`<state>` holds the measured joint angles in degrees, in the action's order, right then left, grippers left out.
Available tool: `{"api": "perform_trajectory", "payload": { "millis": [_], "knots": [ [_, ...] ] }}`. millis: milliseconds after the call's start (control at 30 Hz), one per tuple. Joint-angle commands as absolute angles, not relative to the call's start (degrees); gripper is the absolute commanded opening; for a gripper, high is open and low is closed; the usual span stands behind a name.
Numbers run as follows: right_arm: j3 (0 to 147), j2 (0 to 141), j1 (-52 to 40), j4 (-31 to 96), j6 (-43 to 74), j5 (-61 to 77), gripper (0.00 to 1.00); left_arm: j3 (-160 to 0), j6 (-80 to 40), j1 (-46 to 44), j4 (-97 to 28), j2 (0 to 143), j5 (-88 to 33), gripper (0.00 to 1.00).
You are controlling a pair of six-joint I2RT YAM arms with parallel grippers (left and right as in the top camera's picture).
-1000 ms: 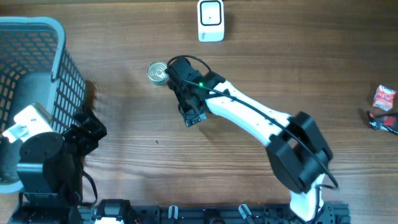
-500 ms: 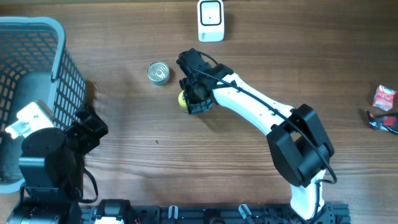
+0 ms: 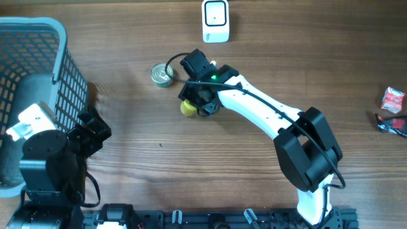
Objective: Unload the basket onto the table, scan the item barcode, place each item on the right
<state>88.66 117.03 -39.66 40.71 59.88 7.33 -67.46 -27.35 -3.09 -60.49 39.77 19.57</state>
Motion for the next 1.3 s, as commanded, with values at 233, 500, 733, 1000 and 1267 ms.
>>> {"api": "perform_trajectory", "payload": {
  "millis": [233,500,733,1000,1267],
  "knots": [
    [88.29,117.62,-39.18,51.94,2.66,-2.17,0.63,-67.51,-27.94,-3.09,-60.49,39.92,17.28,1.00],
    [88.29,117.62,-39.18,54.19,-0.05,-12.62,1.00,-67.51,-27.94,-3.11,-60.49,39.92,16.93,1.00],
    [88.29,117.64,-39.20,53.39,18.46,-3.79,1.00,-67.51,-27.92,-3.09,-60.51,39.92,16.91,1.00],
    [88.27,117.67,-39.18,54.78,36.27,-0.34,0.91,-67.51,-27.90,-3.09,-61.39,39.92,16.93,1.00],
    [88.27,117.67,-39.13,56.73,36.77,-2.74,0.75,-67.51,-27.92,-3.09,-64.12,39.92,16.93,1.00]
  ]
}}
